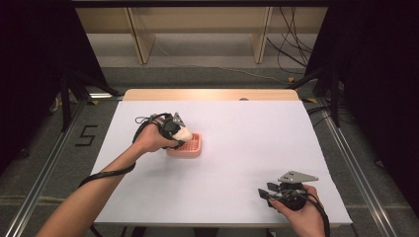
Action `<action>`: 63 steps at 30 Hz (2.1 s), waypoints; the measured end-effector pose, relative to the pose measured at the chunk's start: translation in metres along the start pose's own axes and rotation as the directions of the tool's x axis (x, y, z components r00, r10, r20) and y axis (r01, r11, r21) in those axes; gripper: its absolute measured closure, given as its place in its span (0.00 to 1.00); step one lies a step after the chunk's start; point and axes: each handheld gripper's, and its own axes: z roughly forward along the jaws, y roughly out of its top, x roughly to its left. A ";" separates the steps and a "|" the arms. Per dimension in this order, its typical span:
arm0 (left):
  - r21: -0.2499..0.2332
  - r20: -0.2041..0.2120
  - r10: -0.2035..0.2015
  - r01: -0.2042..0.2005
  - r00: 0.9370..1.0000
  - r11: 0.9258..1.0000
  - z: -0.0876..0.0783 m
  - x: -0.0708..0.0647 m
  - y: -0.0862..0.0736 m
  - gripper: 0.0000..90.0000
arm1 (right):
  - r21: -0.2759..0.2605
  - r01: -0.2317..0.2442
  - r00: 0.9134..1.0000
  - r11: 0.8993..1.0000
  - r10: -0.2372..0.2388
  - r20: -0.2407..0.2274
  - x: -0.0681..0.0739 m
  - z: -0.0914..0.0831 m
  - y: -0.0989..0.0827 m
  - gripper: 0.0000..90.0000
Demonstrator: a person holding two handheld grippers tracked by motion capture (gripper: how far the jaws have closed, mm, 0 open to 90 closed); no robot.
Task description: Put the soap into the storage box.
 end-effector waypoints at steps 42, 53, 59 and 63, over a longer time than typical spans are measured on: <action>0.028 0.032 0.016 -0.017 0.999 0.999 0.005 0.003 0.012 0.54 | -0.025 0.060 0.998 0.998 -0.060 -0.012 -0.004 0.001 0.000 0.62; -0.007 0.026 0.012 -0.012 1.000 1.000 -0.011 -0.003 0.009 0.53 | -0.006 0.029 1.000 1.000 -0.029 -0.008 -0.002 0.000 0.000 0.62; -0.045 0.034 -0.059 0.060 0.998 0.997 -0.026 -0.006 0.000 0.51 | -0.007 0.036 0.999 0.999 -0.036 -0.001 -0.001 0.000 0.000 0.62; -0.087 0.036 -0.120 0.123 0.992 0.989 -0.037 -0.013 -0.016 0.49 | -0.005 0.040 0.999 0.999 -0.040 0.003 -0.001 0.000 0.001 0.62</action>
